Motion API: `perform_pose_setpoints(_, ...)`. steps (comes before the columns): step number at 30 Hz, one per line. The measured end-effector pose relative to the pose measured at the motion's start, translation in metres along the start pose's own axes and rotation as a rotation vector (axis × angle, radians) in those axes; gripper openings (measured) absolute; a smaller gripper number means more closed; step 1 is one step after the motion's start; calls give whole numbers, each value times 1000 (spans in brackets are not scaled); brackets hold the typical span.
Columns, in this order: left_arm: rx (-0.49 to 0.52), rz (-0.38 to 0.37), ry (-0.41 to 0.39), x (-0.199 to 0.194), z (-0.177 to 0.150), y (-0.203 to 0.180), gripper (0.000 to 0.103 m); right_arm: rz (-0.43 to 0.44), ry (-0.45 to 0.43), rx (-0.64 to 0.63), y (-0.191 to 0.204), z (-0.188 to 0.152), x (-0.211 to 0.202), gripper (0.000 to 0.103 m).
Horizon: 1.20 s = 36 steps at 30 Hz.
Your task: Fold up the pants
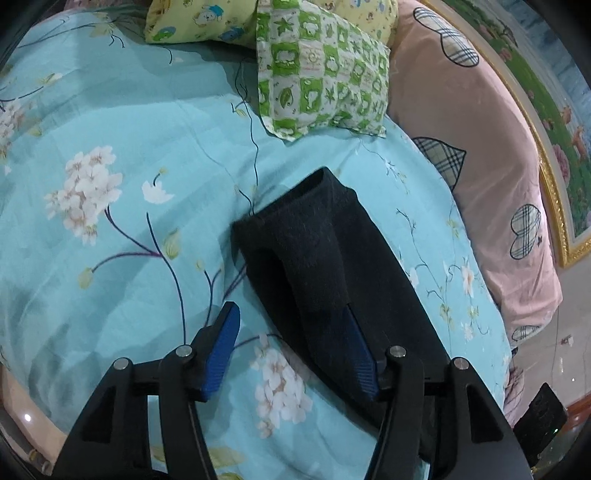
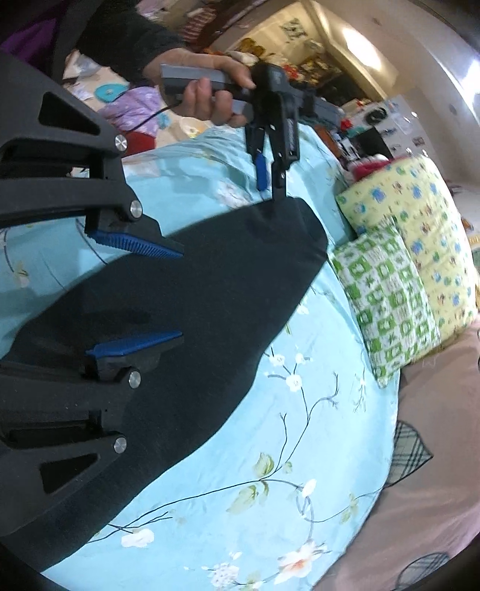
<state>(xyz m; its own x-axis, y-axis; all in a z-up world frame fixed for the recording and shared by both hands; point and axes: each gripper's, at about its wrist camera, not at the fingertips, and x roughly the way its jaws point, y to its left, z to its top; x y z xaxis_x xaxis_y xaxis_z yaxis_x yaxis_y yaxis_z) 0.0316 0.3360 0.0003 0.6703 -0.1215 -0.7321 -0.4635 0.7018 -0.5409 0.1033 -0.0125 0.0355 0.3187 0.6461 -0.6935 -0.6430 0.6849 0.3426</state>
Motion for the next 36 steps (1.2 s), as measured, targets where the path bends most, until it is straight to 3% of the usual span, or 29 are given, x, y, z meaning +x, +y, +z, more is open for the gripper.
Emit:
perform_pose_setpoints(12,80,53,12,21,19,0,54,-31,-64,183,-61,59,31,42)
perform_pose_setpoints(16,95,47,26,26,21,6,52,-37,15,190,-77,68,61,42)
perform_pose_setpoints(25,110,29,27,36,19,14,52,-7,177,51,-69,63,101,42)
perform_pose_setpoints(30,127,59,21,45,23,6,52,-14,248,-42,-61,59,115,42)
perform_pose_setpoints(34,158,88,-1,57,27,-5,47,7,264,-52,-61,62,121,32)
perform_pose_setpoints(36,179,91,-16,59,27,-10,34,14,255,-35,-62,61,116,21)
